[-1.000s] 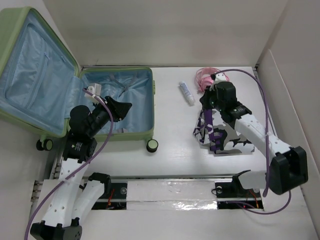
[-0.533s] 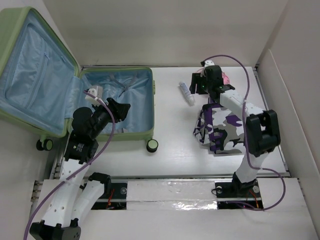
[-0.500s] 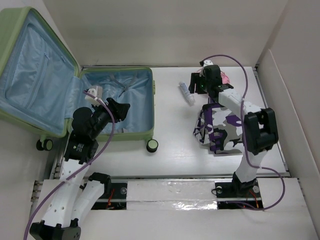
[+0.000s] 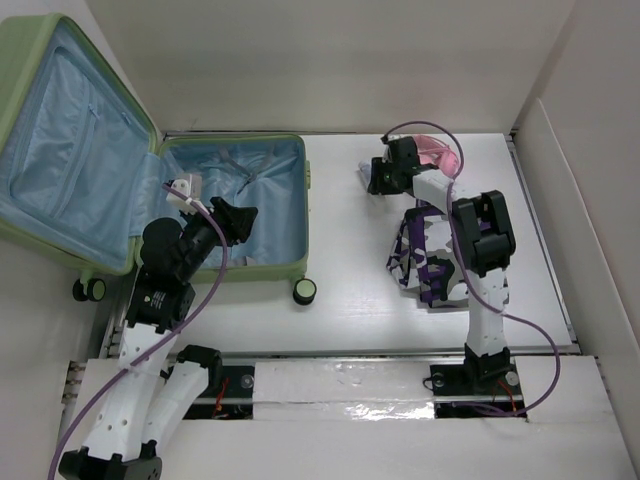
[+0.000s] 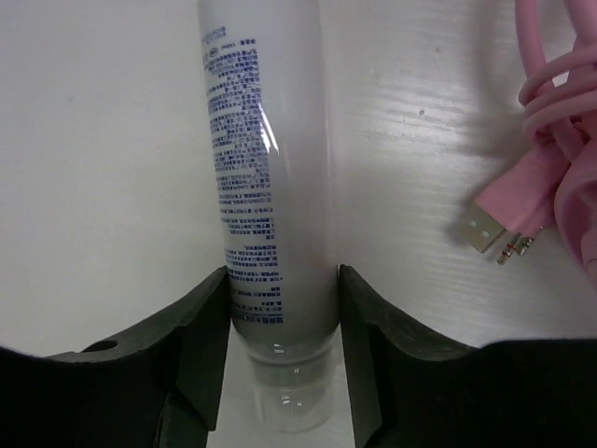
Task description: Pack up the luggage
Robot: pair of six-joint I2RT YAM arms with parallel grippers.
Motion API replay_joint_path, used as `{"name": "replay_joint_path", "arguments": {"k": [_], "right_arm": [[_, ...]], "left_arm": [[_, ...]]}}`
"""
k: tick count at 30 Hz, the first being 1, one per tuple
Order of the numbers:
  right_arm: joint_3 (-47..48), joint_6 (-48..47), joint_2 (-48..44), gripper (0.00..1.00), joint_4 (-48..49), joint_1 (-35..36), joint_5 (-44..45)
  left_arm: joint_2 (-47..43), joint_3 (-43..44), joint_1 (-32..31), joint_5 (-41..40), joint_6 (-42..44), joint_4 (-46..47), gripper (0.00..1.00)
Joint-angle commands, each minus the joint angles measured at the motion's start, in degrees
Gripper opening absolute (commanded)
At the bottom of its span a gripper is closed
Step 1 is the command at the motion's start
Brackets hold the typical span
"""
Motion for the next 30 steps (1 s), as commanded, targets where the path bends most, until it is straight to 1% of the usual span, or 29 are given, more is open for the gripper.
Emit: {"name": "replay_joint_path", "arguments": {"k": [1, 2, 4, 6, 7, 9, 10, 11, 14, 15, 17, 18, 19, 20, 21, 22, 24, 25, 27, 28, 29, 30], "right_arm": [[1.5, 0.1, -0.6, 0.23, 0.1, 0.9, -0.2], [0.7, 0.4, -1.3, 0.20, 0.9, 0.9, -0.8], [-2.9, 1.2, -5.1, 0.18, 6.5, 1.4, -1.5], [-3.2, 1.3, -8.3, 0.16, 5.6, 1.4, -1.7], [-3.3, 0.9, -12.2, 0.16, 5.1, 1.9, -2.2], [-5.2, 1.3, -16.7, 0.16, 6.4, 3.2, -3.6], [-5.5, 0.9, -20.4, 0.16, 6.3, 3.9, -4.0], [-5.7, 0.7, -21.7, 0.16, 6.2, 5.9, -5.0], [-4.6, 0.5, -23.8, 0.17, 4.8, 9.8, -7.5], [-3.5, 0.7, -23.7, 0.17, 5.1, 12.8, -8.5], [-2.3, 2.6, -22.0, 0.17, 6.4, 15.8, -10.9], [-1.3, 3.3, -21.0, 0.17, 7.5, 18.5, -12.0], [1.5, 4.6, -19.9, 0.20, 7.9, 19.8, -13.1], [3.2, 5.1, -18.7, 0.25, 8.3, 20.8, -15.1], [4.9, 5.5, -16.3, 0.37, 8.5, 21.6, -16.0], [8.2, 5.6, -15.3, 0.57, 8.4, 22.2, -16.6], [9.8, 6.3, -15.1, 0.71, 8.4, 21.6, -17.6], [9.5, 6.6, -15.9, 0.81, 9.0, 19.7, -17.6], [5.6, 7.1, -18.4, 0.83, 11.9, 16.6, -16.8], [1.9, 7.2, -21.2, 0.82, 13.0, 12.6, -15.6], [0.0, 7.2, -22.6, 0.78, 13.0, 10.3, -14.2], [-1.9, 7.2, -23.8, 0.67, 13.0, 7.9, -12.3]], "left_arm": [[-1.0, 0.0, -0.2, 0.6, 0.9, 2.3, 0.47], [-0.9, 0.1, -0.2, 0.6, 0.9, 2.3, 0.47], [-0.9, 0.0, -0.2, 0.8, 0.9, 2.4, 0.47], [-1.0, 0.0, -0.2, 0.8, 1.0, 2.4, 0.47], [-0.9, 0.1, -0.2, 0.7, 1.0, 2.2, 0.47], [-1.0, 0.2, -0.2, 0.7, 1.0, 2.3, 0.47], [-1.1, 0.1, -0.2, 0.8, 0.9, 2.2, 0.47], [-1.2, 0.1, -0.2, 1.0, 0.9, 2.3, 0.47], [-0.9, 0.3, -0.2, 1.2, 0.8, 2.4, 0.46], [-0.9, 0.3, -0.2, 1.2, 0.8, 2.4, 0.46], [-1.2, 0.1, -0.2, 1.1, 0.8, 2.3, 0.46], [-1.3, 0.1, -0.2, 0.7, 0.8, 2.3, 0.46], [-1.3, 0.1, -0.2, 0.6, 0.8, 2.2, 0.46], [-1.1, 0.2, -0.2, 0.5, 0.8, 2.1, 0.46], [-1.3, 0.2, -0.2, 0.4, 0.8, 2.2, 0.46], [-1.6, 0.1, -0.2, 0.3, 0.8, 2.1, 0.46], [-2.2, -0.1, -0.2, -0.2, 0.9, 1.9, 0.46], [-2.2, 0.0, -0.2, -0.4, 0.9, 1.6, 0.46], [-2.5, 0.0, -0.2, -0.4, 1.0, 1.5, 0.46], [-2.8, -0.1, -0.2, -0.2, 1.0, 1.5, 0.46], [-2.8, 0.0, -0.2, -0.2, 1.0, 1.5, 0.46], [-2.8, 0.0, -0.2, -0.3, 1.0, 1.5, 0.46]]}}
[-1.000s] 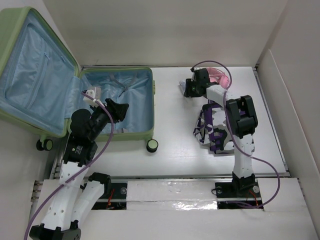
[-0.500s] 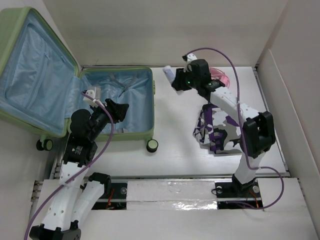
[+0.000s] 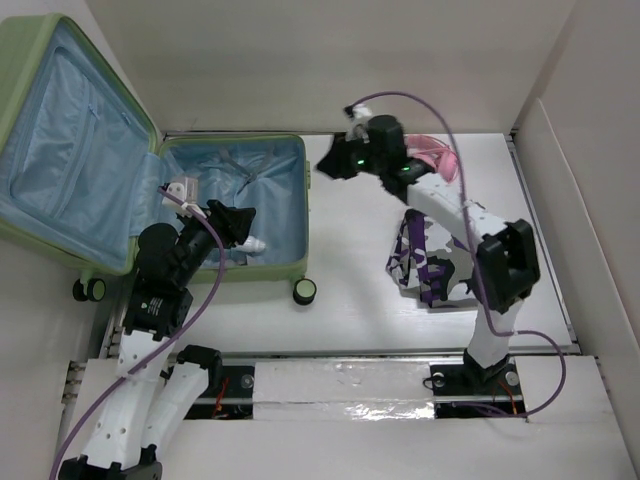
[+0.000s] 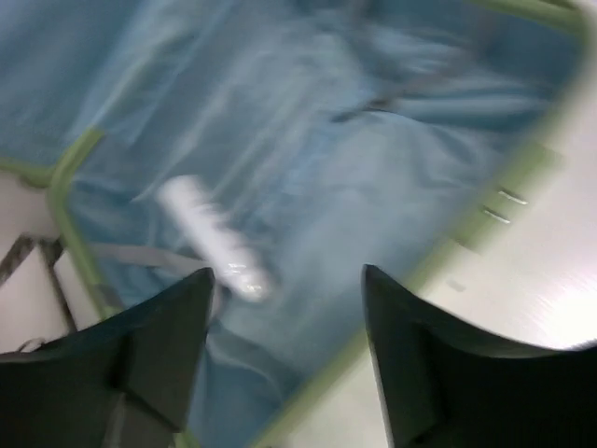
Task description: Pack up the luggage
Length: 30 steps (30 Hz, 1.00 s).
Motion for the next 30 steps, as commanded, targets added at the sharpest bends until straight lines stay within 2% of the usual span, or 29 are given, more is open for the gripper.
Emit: {"name": "replay_joint_path", "arguments": {"k": [1, 3, 4, 5, 6, 7, 9, 10, 13, 16, 24, 27, 29, 30], "right_arm": [[-5.3, 1.1, -9.0, 0.33, 4.7, -12.3, 5.5], [-10.4, 1.0, -10.5, 0.10, 4.8, -19.1, 12.4], [-11.4, 0.4, -10.7, 0.05, 4.6, -21.1, 14.0], [-12.0, -0.4, -10.4, 0.06, 4.3, -23.0, 16.1], [-11.8, -1.1, -9.7, 0.13, 2.8, -25.9, 17.5], [-10.7, -3.4, -8.6, 0.36, 1.1, -26.9, 18.7], [-7.7, -5.8, -4.6, 0.60, -3.6, -28.1, 23.7], [-5.4, -7.9, -3.4, 0.77, -4.2, -28.7, 25.2], [1.3, -12.1, 2.5, 0.92, -8.4, -29.8, 23.7], [8.4, -16.3, 9.4, 0.96, -15.3, -29.8, 18.5], [19.4, -19.3, 19.8, 0.96, -22.1, -29.8, 21.9], [21.4, -20.4, 23.2, 0.92, -24.7, -27.8, 22.7], [21.0, -20.7, 23.3, 0.73, -25.2, -27.1, 21.1], [20.2, -20.6, 22.6, 0.60, -23.4, -27.1, 20.3]], "left_arm": [[-0.8, 0.1, -0.7, -0.2, 1.0, 1.5, 0.46], [-0.7, 0.2, -0.7, 0.1, 1.0, 1.5, 0.46], [-0.6, 0.2, -0.7, 0.4, 0.9, 1.5, 0.46], [-0.8, 0.2, -0.7, 0.5, 0.9, 1.6, 0.46], [-0.6, 0.2, -0.7, 0.6, 0.8, 1.7, 0.46], [-0.4, 0.3, -0.7, 0.5, 0.9, 1.7, 0.46], [-0.3, 0.3, -0.7, 0.6, 0.9, 1.8, 0.46], [-0.4, 0.2, -0.7, 0.7, 0.9, 1.8, 0.46], [-0.1, 0.2, -0.7, 0.4, 0.9, 1.8, 0.46], [-0.1, 0.0, -0.7, 0.6, 0.9, 1.9, 0.46], [0.3, -0.1, -0.7, 1.1, 1.0, 2.2, 0.46], [0.3, -0.1, -0.7, 1.3, 0.9, 2.2, 0.46], [0.2, -0.1, -0.7, 1.0, 0.9, 2.2, 0.46], [0.3, -0.1, -0.7, 0.6, 0.9, 2.1, 0.46]]}}
